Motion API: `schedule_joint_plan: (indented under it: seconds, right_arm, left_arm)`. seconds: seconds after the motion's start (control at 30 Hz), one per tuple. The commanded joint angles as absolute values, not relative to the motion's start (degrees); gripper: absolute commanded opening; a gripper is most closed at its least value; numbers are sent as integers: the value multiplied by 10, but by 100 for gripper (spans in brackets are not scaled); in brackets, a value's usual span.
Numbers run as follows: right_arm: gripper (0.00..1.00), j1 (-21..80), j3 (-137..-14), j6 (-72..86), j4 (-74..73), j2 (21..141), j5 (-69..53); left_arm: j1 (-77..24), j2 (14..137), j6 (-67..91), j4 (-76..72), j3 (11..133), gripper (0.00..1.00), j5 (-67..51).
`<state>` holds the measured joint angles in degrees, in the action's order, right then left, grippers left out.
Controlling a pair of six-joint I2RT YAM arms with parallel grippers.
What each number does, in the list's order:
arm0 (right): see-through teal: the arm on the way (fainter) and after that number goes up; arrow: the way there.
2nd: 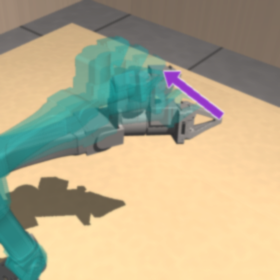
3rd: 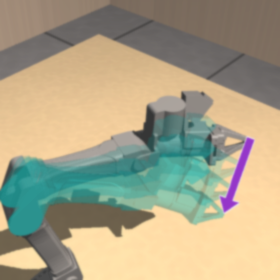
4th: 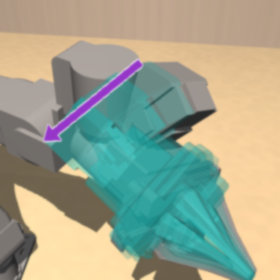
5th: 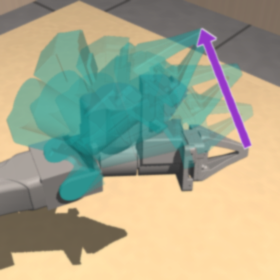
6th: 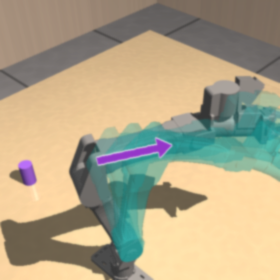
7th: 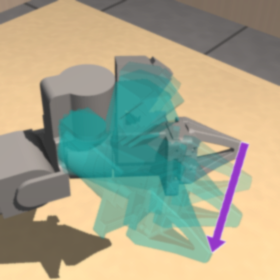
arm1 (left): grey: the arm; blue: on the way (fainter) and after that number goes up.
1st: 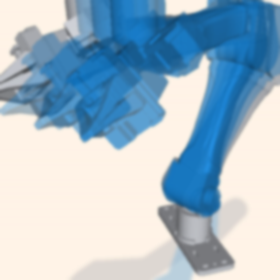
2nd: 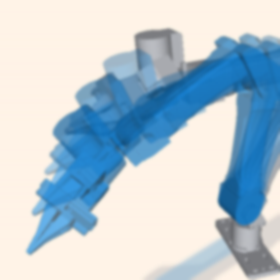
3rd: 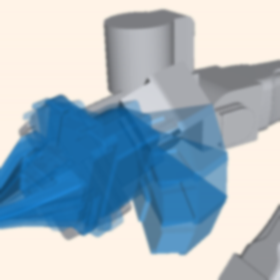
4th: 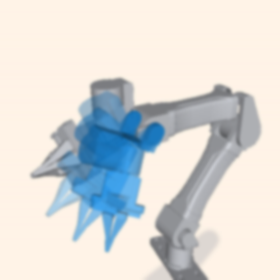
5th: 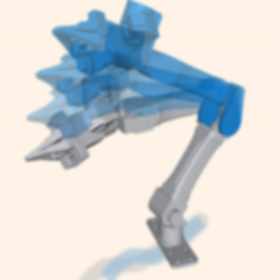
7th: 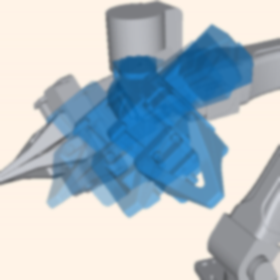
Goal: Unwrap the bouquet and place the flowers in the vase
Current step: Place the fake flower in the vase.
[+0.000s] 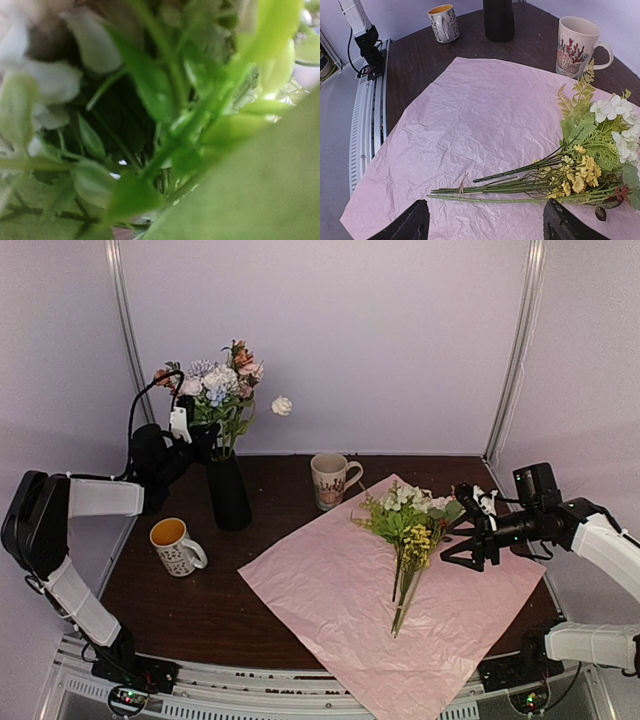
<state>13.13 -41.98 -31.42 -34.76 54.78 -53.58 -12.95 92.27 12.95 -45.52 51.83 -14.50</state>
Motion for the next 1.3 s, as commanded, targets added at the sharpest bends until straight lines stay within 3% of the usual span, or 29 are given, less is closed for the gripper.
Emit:
schedule_joint_plan:
  seconds: [0.0, 0.3, 0.53, 0.7, 1.27]
  right_arm:
    - [79, 129, -424, -320, -353, 548, -542]
    - [79, 129, -425, -322, -355, 551, -545]
    - [79, 129, -427, -325, -356, 553, -546]
    - [79, 129, -427, -325, -356, 555, -549]
    - [79, 129, -428, -327, -359, 553, -553]
  left_arm:
    - [-124, 939, 139, -483, 504, 0, -131]
    - [-124, 945, 154, -494, 487, 1, -131]
    - [-124, 904, 150, -496, 459, 26, -127]
    - [-124, 867, 150, -483, 445, 35, -115]
    - [-124, 784, 159, -460, 426, 36, -108]
